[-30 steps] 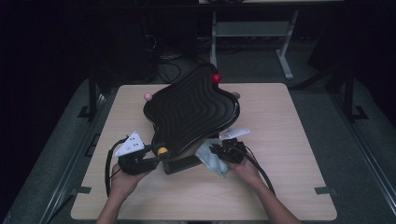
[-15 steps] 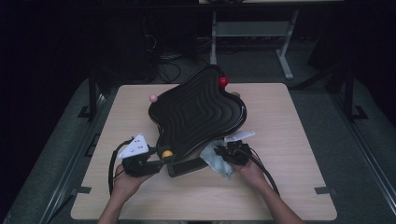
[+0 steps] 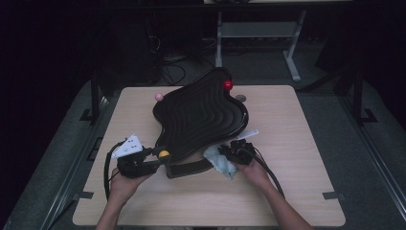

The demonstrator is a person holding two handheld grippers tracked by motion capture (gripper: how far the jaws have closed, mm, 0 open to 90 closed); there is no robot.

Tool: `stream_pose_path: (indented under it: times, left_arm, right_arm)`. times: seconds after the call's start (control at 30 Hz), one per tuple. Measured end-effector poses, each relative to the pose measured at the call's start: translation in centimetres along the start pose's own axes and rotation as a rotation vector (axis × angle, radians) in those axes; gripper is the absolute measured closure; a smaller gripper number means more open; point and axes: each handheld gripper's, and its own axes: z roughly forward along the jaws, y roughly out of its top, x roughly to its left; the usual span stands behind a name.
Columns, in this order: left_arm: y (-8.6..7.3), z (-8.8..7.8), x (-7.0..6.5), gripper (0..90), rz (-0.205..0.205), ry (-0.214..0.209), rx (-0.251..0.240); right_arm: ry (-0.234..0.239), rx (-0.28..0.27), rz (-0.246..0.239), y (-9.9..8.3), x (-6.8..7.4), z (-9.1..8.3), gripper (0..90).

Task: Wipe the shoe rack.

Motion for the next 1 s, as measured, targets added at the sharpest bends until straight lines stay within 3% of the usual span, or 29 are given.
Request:
stream_pose_path:
  times: [0.13,0.17,0.23,0.3,0.4,0.5,0.6,0.7,0.83,0.93,1.0]
  left_arm:
    - [0.0,0.0,-0.1,59.5,0.003,0.009,0.003]
    - [0.0,0.0,-0.1,59.9,0.005,0.014,0.006]
    - [0.0,-0.1,-0.1,60.2,0.010,0.011,0.008]
    - [0.1,-0.2,-0.2,60.3,0.024,-0.004,0.018]
    - [0.2,-0.2,-0.4,60.4,0.037,-0.017,0.027]
    - [0.2,-0.1,-0.4,60.4,0.042,-0.020,0.029]
    - [0.1,-0.7,0.0,60.2,0.035,-0.025,0.030]
    - [0.0,-0.9,0.4,60.1,0.022,-0.016,0.029]
    - [0.0,-0.9,0.6,59.9,0.013,-0.003,0.024]
    - [-0.1,-0.9,0.6,59.8,0.008,0.006,0.019]
    - [-0.1,-0.9,0.7,59.8,0.007,0.005,0.018]
  right_arm:
    - [-0.011,-0.005,0.005,0.0,0.4,0.1,81.9]
    - [0.018,-0.014,-0.002,-0.5,1.4,0.2,82.0]
    - [0.033,-0.013,-0.018,-0.5,1.7,0.2,82.0]
    - [0.039,-0.008,-0.019,-0.5,1.6,0.2,82.0]
    - [-0.001,-0.004,-0.007,-0.2,0.8,0.1,81.9]
    - [-0.011,-0.010,0.010,-0.3,0.5,0.0,82.1]
    - [0.021,-0.013,-0.022,-0.9,2.1,-0.1,82.4]
    - [0.043,-0.010,-0.028,-0.9,2.4,-0.1,82.3]
    - [-0.048,-0.030,-0.014,0.1,0.5,0.1,82.2]
    - [-0.040,-0.027,0.023,0.1,0.1,0.1,82.3]
    - [-0.026,-0.024,-0.003,0.0,0.5,0.3,82.2]
